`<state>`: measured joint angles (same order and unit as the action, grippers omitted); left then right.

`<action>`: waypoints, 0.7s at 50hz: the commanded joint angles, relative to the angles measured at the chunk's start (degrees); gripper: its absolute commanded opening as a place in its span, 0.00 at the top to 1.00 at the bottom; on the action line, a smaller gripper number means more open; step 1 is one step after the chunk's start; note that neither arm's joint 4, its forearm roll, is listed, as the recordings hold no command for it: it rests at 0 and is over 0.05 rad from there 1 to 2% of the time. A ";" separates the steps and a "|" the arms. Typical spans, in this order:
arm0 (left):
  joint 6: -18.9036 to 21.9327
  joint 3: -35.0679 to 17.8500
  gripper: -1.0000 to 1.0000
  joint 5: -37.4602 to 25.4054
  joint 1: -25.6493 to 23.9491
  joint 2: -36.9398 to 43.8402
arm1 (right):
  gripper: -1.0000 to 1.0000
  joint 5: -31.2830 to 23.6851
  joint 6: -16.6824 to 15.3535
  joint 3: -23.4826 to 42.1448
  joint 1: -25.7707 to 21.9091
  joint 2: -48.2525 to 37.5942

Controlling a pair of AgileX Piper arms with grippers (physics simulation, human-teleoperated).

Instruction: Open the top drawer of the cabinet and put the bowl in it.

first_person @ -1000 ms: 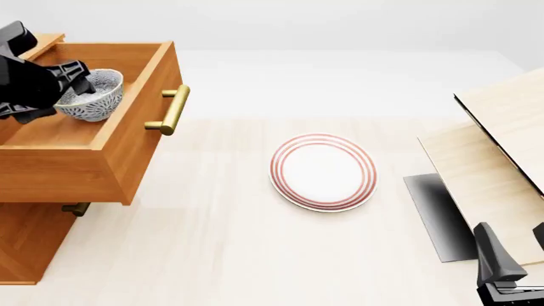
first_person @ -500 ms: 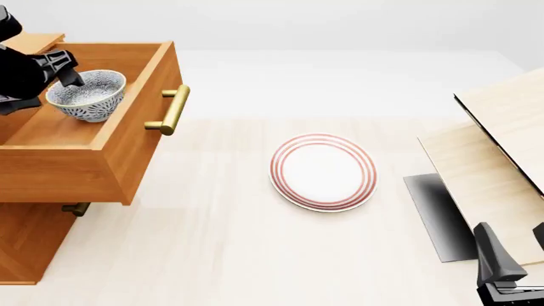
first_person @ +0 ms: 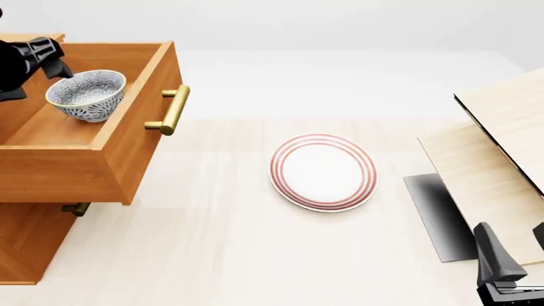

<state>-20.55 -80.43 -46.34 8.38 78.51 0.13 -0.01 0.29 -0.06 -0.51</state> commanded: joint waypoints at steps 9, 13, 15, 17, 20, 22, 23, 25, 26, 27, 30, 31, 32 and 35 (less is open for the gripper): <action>1.06 -1.25 0.00 -3.52 -0.16 -3.18 | 0.00 -0.02 0.01 -0.04 0.02 0.08; 1.32 -1.68 0.00 -4.57 -0.24 -4.04 | 0.00 -0.02 0.02 -0.05 0.01 0.06; 1.61 -2.00 0.00 -5.21 -0.16 -4.42 | 0.00 -0.02 0.01 -0.04 0.00 0.07; 1.86 -2.20 0.00 -5.99 -0.21 -5.19 | 0.00 -0.02 0.02 -0.04 0.03 0.06; 1.99 -1.89 0.00 -6.22 -0.41 -5.79 | 0.00 -0.02 0.02 -0.04 0.03 0.07; 2.26 -2.04 0.00 -6.51 -0.60 -5.99 | 0.00 -0.02 0.01 -0.04 0.01 0.08; 2.50 -2.13 0.00 -6.75 -0.56 -6.02 | 0.00 -0.02 -0.01 -0.04 0.01 0.06; 2.60 -2.38 0.00 -7.13 -0.91 -6.17 | 0.00 -0.02 -0.01 -0.04 0.01 0.08; 2.60 -2.38 0.00 -7.13 -0.91 -6.17 | 0.00 -0.02 -0.01 -0.04 0.01 0.08; 2.62 -2.34 0.00 -7.22 -0.93 -6.32 | 0.00 -0.02 0.01 -0.04 0.02 0.08; 2.51 -1.89 0.00 -7.42 -1.22 -7.09 | 0.00 -0.02 0.02 -0.04 0.03 0.07; 2.64 -1.88 0.00 -7.54 -1.18 -7.23 | 0.00 -0.02 0.00 -0.04 0.01 0.10; 2.85 -1.67 0.00 -7.57 -1.16 -7.38 | 0.00 -0.02 0.00 -0.04 0.01 0.08; 2.74 -1.47 0.00 -7.86 -1.27 -8.01 | 0.00 -0.02 0.01 -0.04 0.01 0.10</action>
<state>-18.23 -82.24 -53.07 7.48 72.21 0.13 -0.02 0.29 -0.06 -0.51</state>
